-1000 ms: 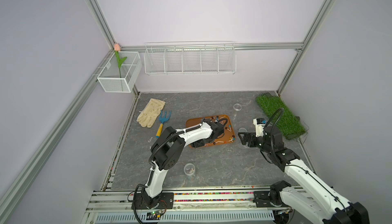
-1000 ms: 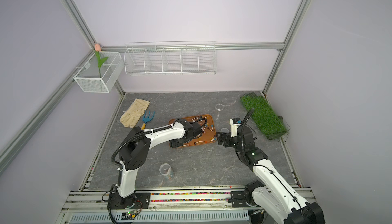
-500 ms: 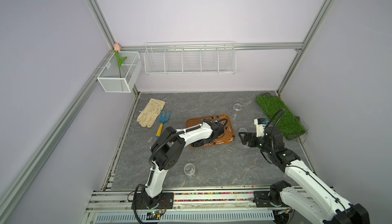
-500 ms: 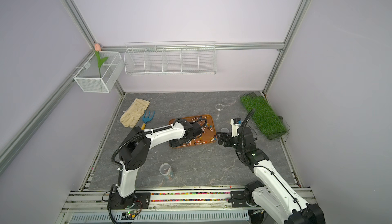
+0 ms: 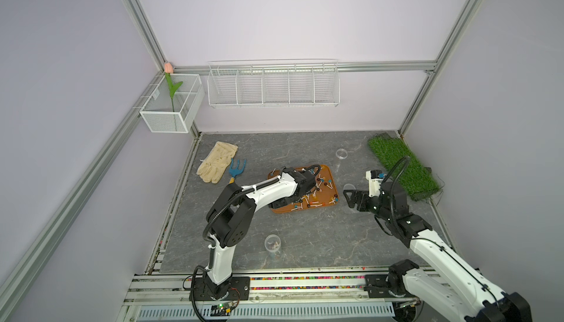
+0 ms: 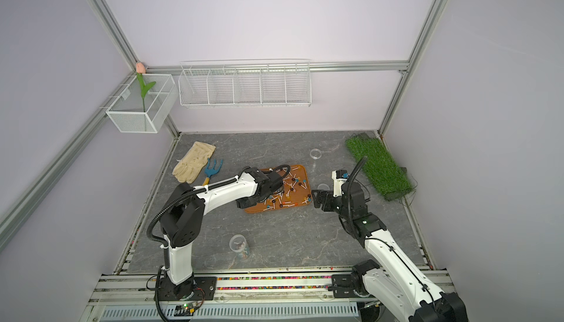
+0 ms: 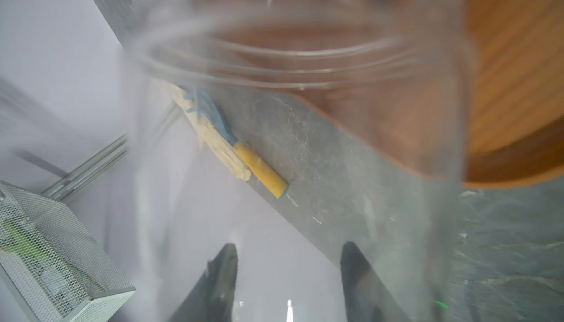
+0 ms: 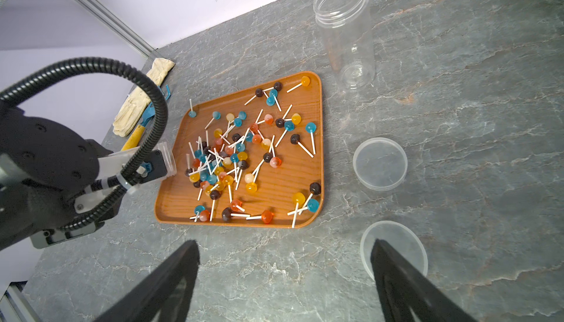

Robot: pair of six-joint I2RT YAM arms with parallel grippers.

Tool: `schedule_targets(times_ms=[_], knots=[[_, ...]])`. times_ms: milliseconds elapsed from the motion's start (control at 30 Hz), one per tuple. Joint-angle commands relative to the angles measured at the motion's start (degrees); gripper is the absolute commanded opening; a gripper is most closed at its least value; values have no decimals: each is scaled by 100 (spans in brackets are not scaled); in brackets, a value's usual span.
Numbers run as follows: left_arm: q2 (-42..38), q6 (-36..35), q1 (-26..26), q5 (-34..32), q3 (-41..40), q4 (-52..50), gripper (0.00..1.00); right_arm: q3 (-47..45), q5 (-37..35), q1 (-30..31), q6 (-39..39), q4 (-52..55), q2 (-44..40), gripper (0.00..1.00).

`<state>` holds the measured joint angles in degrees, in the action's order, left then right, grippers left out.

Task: Pour the candies out of the jar
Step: 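Pour the candies out of the jar onto the tray.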

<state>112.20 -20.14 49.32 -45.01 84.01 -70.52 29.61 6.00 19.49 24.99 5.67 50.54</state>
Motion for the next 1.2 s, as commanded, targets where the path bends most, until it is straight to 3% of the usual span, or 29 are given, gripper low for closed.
schedule_targets(times_ms=[0,433,633,933,1067,1167], knots=[[-179,-6,-47,-52,-42,-76,40,-45,-37,-24,85,-22,25,91],[-213,-47,-85,-179,-144,-25,40,-30,-5,-24,111,9,27,91],[127,-126,195,-268,-299,109,40,-43,-38,-26,129,6,19,91],[272,-14,153,-272,-311,181,40,-66,-32,-26,149,39,5,91],[-2,207,-65,-102,-253,79,40,-67,-46,-24,147,32,2,91],[-192,412,-230,468,-119,26,41,-52,-22,-24,155,4,58,91]])
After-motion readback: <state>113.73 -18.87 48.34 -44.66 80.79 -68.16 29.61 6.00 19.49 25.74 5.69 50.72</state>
